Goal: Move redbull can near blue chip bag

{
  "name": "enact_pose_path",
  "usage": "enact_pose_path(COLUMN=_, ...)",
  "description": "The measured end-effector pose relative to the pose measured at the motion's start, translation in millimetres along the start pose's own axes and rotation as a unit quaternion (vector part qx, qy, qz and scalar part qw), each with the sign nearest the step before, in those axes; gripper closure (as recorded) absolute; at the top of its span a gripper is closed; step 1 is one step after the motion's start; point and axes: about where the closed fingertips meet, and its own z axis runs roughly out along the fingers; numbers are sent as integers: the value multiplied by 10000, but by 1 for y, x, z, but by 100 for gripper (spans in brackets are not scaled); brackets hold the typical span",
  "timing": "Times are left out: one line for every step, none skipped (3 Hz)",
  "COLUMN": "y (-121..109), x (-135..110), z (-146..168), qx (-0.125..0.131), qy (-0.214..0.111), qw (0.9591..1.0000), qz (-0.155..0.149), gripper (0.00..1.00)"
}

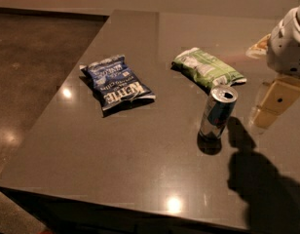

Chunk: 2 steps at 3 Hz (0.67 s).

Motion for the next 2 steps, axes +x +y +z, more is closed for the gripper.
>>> enact_pose_path(y=5, x=-4, z=13, qx=-164, qy=-222, qw=9996, qz=21, gripper=0)
enact_pose_path(y=13, x=-17, z=25, qx=-417, qy=-576, qw=9975, qz=23, gripper=0)
